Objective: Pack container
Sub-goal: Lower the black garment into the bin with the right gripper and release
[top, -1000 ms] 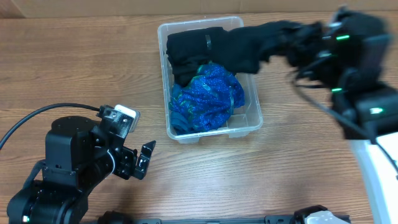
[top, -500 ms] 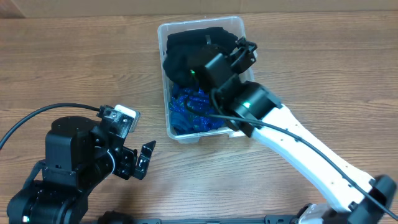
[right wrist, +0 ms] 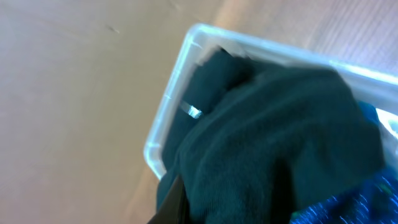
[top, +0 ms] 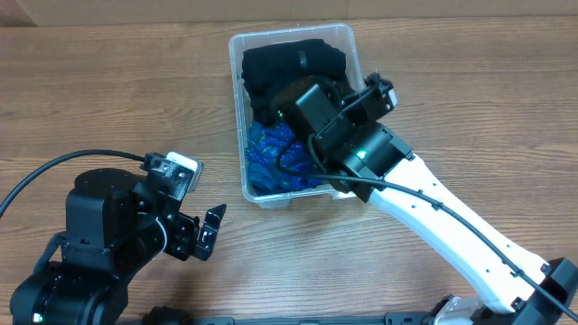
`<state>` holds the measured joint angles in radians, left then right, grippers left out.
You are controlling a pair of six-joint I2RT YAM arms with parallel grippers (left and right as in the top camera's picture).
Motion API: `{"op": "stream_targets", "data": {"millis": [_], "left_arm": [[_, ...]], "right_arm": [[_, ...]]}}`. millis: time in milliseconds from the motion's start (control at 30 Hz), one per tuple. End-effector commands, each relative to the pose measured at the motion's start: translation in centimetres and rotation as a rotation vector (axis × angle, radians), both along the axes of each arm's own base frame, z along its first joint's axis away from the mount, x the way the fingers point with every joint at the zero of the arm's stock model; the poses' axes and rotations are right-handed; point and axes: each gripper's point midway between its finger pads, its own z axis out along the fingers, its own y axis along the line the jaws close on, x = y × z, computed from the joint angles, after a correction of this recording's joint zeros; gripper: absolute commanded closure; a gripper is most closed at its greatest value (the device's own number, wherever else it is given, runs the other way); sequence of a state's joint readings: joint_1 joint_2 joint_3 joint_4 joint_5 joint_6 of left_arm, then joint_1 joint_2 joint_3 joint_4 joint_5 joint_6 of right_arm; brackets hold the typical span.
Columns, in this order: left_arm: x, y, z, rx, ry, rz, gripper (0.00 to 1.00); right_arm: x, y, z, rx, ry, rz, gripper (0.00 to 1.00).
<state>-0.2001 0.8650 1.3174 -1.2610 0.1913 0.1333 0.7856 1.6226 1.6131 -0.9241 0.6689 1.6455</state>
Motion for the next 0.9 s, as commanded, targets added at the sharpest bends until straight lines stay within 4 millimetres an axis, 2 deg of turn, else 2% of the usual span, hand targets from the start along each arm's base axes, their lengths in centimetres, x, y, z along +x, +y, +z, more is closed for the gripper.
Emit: {"op": "stream_targets", "data": {"millis": [0, 67, 233, 367, 533, 567, 633, 700, 733, 767, 867], "left_arm": [[0.0, 0.0, 0.6, -0.002, -0.019, -0.009, 0.00], [0.0, 0.0, 0.6, -0.003, -0.018, -0.009, 0.00], [0.0, -0.1, 0.6, -0.007, -0.017, -0.008, 0.00], [0.0, -0.1, 0.6, -0.007, -0.017, -0.008, 0.00], [0.0, -0.1, 0.6, -0.007, -0.018, -0.008, 0.00], [0.0, -0.1, 0.6, -0.007, -0.018, -0.008, 0.00], [0.0, -0.1, 0.6, -0.007, -0.018, -0.008, 0.00], [0.0, -0.1, 0.6, -0.007, -0.017, -0.008, 0.00], [0.0, -0.1, 0.6, -0.007, -0.017, -0.008, 0.00], [0.0, -0.1, 0.6, -0.007, -0.017, -0.008, 0.00], [0.0, -0.1, 0.6, -0.006, -0.018, -0.008, 0.00]], "right_arm": [[-1.3, 3.0, -3.7, 0.090, 0.122, 0.031, 0.96], [-1.9, 3.7, -5.7, 0.119, 0.175, 0.021, 0.96], [-3.4, 5.9, -9.0, 0.168, 0.309, 0.069, 0.96], [-5.3, 6.5, -11.5, 0.216, 0.440, 0.018, 0.96], [-7.1, 6.4, -12.7, 0.221, 0.531, -0.006, 0.95], [-7.2, 6.2, -12.7, 0.213, 0.536, -0.005, 0.69], [-7.2, 6.3, -12.7, 0.183, 0.535, 0.038, 0.41], [-7.1, 6.3, -12.4, 0.159, 0.529, 0.077, 0.22], [-7.1, 6.4, -11.9, 0.150, 0.528, 0.109, 0.04], [-7.3, 6.4, -11.3, 0.149, 0.524, 0.132, 0.00], [-7.8, 5.9, -8.8, 0.154, 0.507, 0.153, 0.00]]}}
